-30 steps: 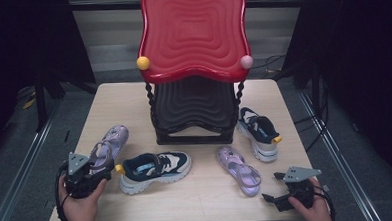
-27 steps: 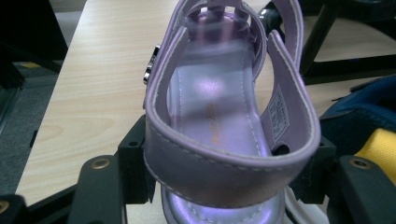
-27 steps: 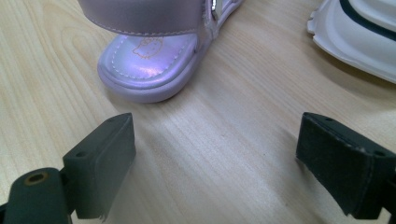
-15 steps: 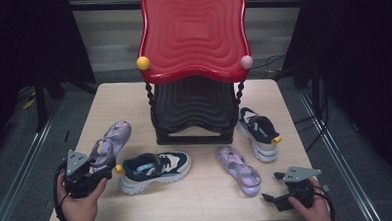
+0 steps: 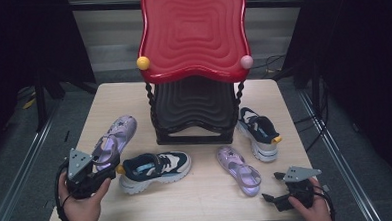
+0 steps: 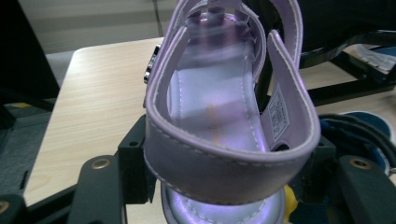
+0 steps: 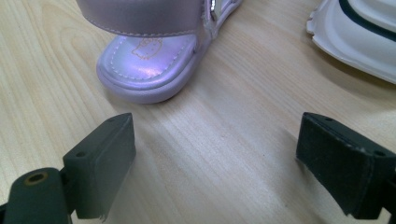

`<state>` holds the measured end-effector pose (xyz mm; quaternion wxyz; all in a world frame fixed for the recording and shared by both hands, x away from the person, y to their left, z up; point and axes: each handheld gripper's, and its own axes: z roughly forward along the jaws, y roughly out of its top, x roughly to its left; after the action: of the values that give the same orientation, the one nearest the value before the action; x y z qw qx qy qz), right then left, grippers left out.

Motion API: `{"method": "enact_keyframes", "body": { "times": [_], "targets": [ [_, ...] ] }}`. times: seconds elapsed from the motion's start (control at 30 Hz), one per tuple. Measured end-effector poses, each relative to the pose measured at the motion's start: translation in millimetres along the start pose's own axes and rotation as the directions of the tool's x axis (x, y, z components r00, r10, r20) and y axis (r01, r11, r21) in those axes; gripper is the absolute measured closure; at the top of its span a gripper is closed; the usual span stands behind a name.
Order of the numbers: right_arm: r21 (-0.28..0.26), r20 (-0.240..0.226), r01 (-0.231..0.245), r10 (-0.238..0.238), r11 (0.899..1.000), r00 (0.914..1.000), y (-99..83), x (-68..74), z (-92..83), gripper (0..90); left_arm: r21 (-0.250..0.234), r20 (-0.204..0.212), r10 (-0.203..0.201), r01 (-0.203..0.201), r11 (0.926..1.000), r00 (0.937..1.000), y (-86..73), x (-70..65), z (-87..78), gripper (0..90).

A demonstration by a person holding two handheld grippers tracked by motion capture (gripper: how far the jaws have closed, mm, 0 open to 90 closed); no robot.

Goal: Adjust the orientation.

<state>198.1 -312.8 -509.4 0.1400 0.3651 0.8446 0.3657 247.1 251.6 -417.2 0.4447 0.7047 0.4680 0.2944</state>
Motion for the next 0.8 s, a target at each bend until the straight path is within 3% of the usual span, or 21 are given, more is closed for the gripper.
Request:
{"method": "enact_keyframes", "body": {
  "times": [0.27, 0.47, 0.8],
  "targets": [
    [0.0, 0.0, 0.0, 0.0, 1.0, 1.0, 0.0, 0.0, 0.0, 11.1, -0.017, 0.024, -0.009, 0.01, 0.9998, 0.9997, -1.0, -6.1, -0.3, 37.1],
    [0.0, 0.0, 0.0, 0.0, 1.0, 1.0, 0.0, 0.0, 0.0, 11.1, -0.03, 0.037, 0.007, -0.006, 0.9995, 0.9993, 0.5, -14.5, -1.7, 37.2],
    [0.0, 0.0, 0.0, 0.0, 1.0, 1.0, 0.0, 0.0, 0.0, 11.1, -0.09, 0.078, 0.021, -0.014, 0.9958, 0.9968, 5.0, -33.6, -0.8, 37.2]
  ]
}}
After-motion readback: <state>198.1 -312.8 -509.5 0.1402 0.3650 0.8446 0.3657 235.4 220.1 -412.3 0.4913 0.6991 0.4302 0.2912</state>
